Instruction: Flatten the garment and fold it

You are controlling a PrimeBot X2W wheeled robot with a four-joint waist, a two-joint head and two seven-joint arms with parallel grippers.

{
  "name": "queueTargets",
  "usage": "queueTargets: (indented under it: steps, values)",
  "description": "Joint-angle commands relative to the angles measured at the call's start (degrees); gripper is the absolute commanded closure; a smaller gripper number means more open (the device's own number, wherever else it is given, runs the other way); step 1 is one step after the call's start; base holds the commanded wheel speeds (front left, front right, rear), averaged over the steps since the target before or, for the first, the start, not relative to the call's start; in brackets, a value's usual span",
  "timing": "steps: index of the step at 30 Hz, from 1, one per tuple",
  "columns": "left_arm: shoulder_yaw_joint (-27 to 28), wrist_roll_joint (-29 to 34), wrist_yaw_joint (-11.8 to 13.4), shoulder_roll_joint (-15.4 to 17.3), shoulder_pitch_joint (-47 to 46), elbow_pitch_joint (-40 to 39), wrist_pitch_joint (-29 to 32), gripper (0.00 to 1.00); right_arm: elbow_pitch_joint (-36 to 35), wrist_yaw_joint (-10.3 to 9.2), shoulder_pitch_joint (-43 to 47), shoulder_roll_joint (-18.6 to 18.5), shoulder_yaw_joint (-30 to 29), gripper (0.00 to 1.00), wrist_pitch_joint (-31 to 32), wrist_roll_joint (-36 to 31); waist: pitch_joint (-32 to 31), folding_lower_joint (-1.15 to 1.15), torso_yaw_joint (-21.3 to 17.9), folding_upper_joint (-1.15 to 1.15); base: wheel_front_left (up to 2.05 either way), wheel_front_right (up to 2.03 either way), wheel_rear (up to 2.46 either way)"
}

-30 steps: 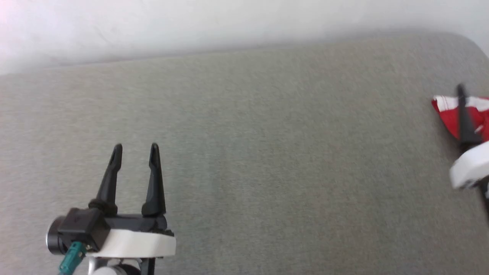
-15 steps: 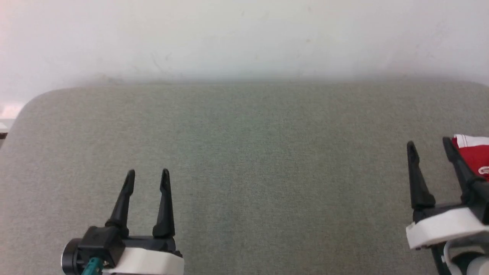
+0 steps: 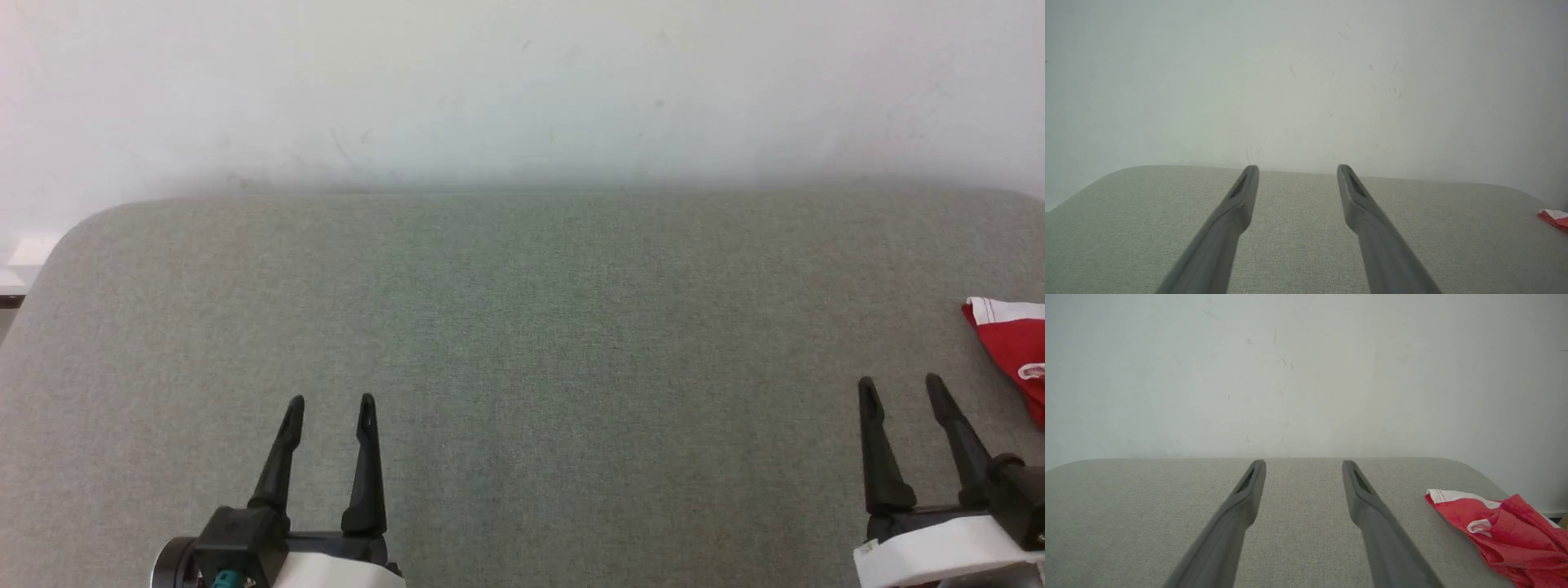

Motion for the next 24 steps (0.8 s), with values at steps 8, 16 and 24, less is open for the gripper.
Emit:
queueTargets:
  steps: [8,16,24]
  values:
    - [2.81,2.00,-2.66,-2.46,0.70,0.75,-0.28,0.00,1.82,-0.11,-0.84,0.19,0.76,0.00,-1.48,0.48,1.30,0.00,-1.18,0.00,0.00,0.00,0.00]
    - [3.97,2.34,-4.45,-3.70,1.00,3.57,-0.28,0.00,2.23,-0.11,-1.69,0.19,0.30,0.00,-1.91,0.22,2.08,0.00,-1.37,0.00,0.00,0.00,0.00]
    - [4.75,2.02,-4.37,-4.41,0.13,3.96,0.09,1.00,2.43,0.00,-1.60,-0.02,0.06,1.00,-1.83,0.17,2.41,0.01,-1.33,0.00,0.00,0.00,0.00]
